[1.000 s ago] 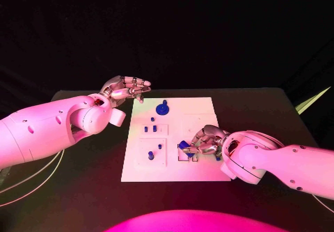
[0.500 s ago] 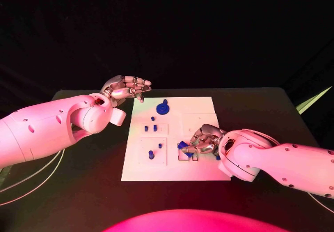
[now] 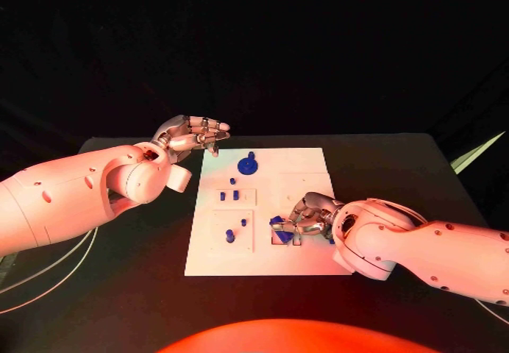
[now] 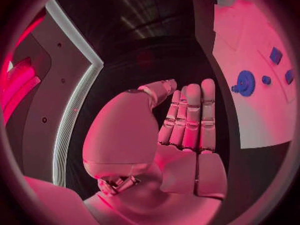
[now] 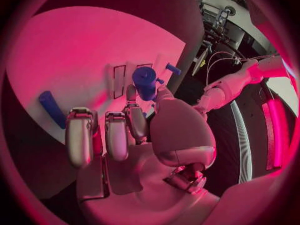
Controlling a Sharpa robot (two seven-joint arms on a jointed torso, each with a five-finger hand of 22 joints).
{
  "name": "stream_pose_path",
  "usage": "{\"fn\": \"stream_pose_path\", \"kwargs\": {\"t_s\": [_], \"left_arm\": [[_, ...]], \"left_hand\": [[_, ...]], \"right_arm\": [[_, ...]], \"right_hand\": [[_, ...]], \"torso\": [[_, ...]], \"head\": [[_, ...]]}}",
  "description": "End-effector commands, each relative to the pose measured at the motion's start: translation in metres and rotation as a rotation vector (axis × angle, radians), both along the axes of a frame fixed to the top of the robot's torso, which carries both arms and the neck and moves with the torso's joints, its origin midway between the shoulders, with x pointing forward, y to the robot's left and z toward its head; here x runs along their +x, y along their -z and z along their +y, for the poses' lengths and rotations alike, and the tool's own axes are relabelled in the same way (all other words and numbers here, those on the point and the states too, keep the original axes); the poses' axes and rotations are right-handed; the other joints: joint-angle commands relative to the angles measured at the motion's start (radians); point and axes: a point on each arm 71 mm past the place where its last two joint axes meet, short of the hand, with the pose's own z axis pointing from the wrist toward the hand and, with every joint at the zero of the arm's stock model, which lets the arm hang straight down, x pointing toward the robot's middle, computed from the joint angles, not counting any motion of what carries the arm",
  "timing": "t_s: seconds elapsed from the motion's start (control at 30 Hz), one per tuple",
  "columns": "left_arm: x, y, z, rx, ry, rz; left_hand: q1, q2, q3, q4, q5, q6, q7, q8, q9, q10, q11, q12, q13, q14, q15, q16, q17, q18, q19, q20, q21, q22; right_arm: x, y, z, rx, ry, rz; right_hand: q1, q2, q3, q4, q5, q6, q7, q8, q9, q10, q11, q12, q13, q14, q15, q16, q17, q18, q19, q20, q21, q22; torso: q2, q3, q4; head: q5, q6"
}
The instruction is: Assemble the parts on the task board
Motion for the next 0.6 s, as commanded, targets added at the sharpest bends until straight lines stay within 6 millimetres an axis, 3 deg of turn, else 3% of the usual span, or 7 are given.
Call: {"fn": "stream_pose_path", "kwargs": {"t_s": [0.03,0.23,0.3,0.6], "left_arm": [[-0.0002,-0.0009,-0.0011,-0.003,0.003,-0.001],[-0.0002,-0.0008,-0.0003,-0.003,0.002,-0.002],[-0.0003,-0.0009,-0.0001,-0.002,0.001,-0.002],[-0.0003,-0.0008,0.0000,-0.002,0.001,-0.002]], "left_hand": [[-0.005,0.009,-0.018,0.000,0.005,-0.005,0.000,0.013,-0.011,-0.015,0.002,0.013,0.018,-0.012,0.001,-0.004,-0.013,0.007,-0.008,0.001,-0.017,-0.012],[-0.005,0.009,-0.018,0.000,0.005,-0.005,0.000,0.013,-0.011,-0.015,0.002,0.013,0.018,-0.012,0.001,-0.004,-0.013,0.007,-0.008,0.001,-0.017,-0.012],[-0.005,0.009,-0.018,0.000,0.005,-0.005,0.000,0.013,-0.011,-0.015,0.002,0.013,0.018,-0.012,0.001,-0.004,-0.013,0.007,-0.008,0.001,-0.017,-0.012],[-0.005,0.009,-0.018,0.001,0.005,-0.007,0.000,0.016,-0.011,-0.016,0.002,0.016,0.018,-0.013,0.001,-0.003,-0.014,0.007,-0.008,0.001,-0.018,-0.013]], "right_arm": [[-0.0019,-0.0006,0.0002,-0.004,-0.011,-0.011],[-0.0036,-0.0024,-0.0033,-0.020,-0.017,-0.033],[-0.0038,-0.0029,-0.0044,-0.024,-0.018,-0.039],[-0.0074,-0.0051,-0.0075,-0.024,-0.041,-0.047]], "right_hand": [[-0.036,0.016,-0.059,0.006,0.009,0.011,0.000,0.020,0.014,0.011,-0.005,-0.015,0.072,0.084,-0.011,0.006,0.141,-0.015,0.066,-0.006,0.001,0.198],[-0.039,0.027,-0.058,0.005,0.010,0.012,-0.001,0.022,0.016,0.013,-0.006,-0.013,0.074,0.084,-0.012,0.007,0.144,-0.016,0.069,-0.006,0.006,0.202],[-0.013,0.055,-0.054,0.001,0.009,0.017,-0.004,0.026,0.020,0.016,-0.008,-0.011,0.077,0.085,-0.013,0.009,0.148,-0.017,0.071,-0.007,0.010,0.205],[0.002,0.059,-0.057,-0.001,0.008,0.018,-0.005,0.027,0.022,0.019,-0.009,-0.008,0.080,0.086,-0.014,0.011,0.151,-0.018,0.072,-0.008,0.014,0.207]], "torso": [[-0.001,0.0005,-0.0005],[0.000,0.0006,-0.0005],[0.001,0.0007,-0.0009],[0.000,-0.0003,0.0002]], "head": [[0.000,0.000],[0.001,0.000],[0.001,-0.001],[-0.001,-0.001]]}}
